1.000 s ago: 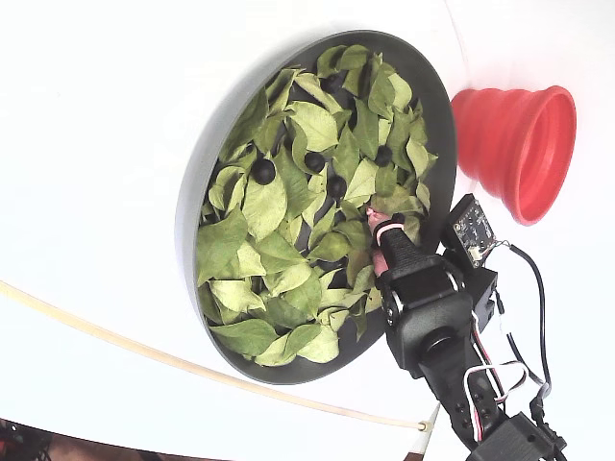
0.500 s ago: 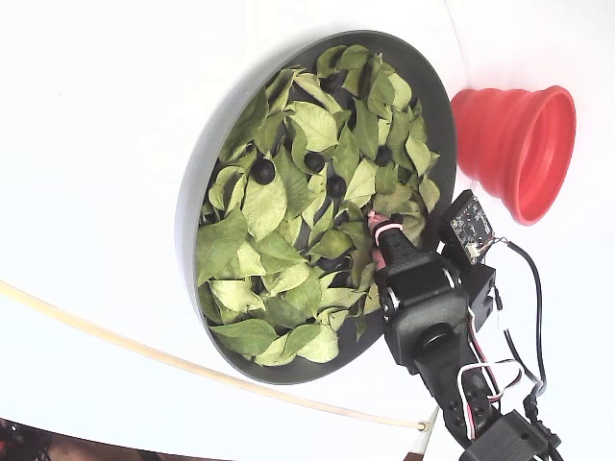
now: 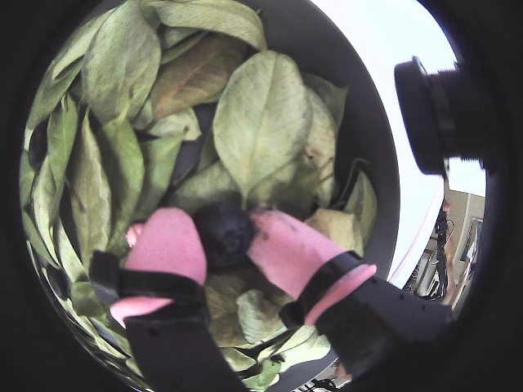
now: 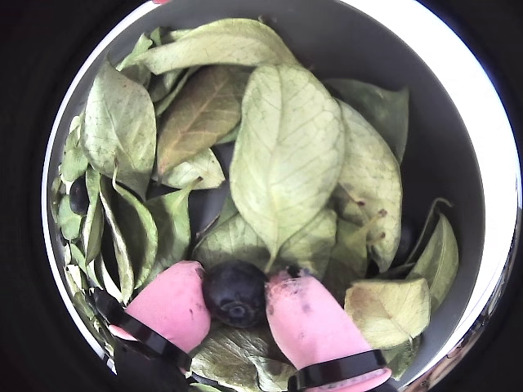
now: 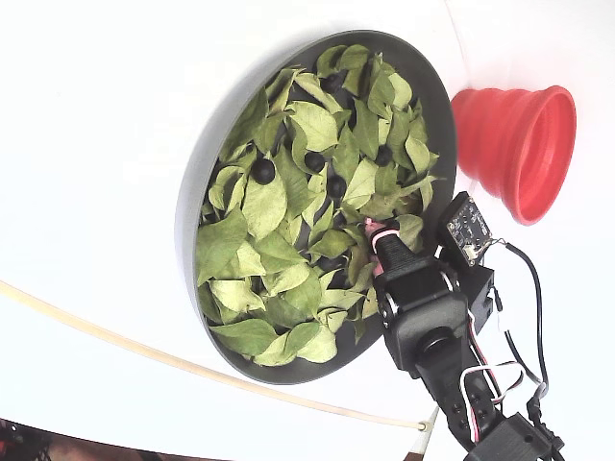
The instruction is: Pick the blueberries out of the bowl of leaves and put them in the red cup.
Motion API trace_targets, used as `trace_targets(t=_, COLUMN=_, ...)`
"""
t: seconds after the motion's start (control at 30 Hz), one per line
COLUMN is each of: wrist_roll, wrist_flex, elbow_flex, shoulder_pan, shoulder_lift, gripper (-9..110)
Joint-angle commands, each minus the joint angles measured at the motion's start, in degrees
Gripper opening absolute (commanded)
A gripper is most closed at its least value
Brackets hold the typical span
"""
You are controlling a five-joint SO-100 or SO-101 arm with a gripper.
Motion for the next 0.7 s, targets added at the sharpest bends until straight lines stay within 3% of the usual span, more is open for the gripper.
trace_targets(t=0.0, wrist_roll=-0.4, wrist_flex=0.7, elbow_flex=0.2, shoulder_pan=0.2, shoulder_lift=5.9, gripper=10)
trace_targets(t=0.67, wrist_roll=-4.0, wrist_flex=5.2, elbow_flex=-0.5, shoulder_pan=0.3, shoulder_lift=12.9, gripper=10)
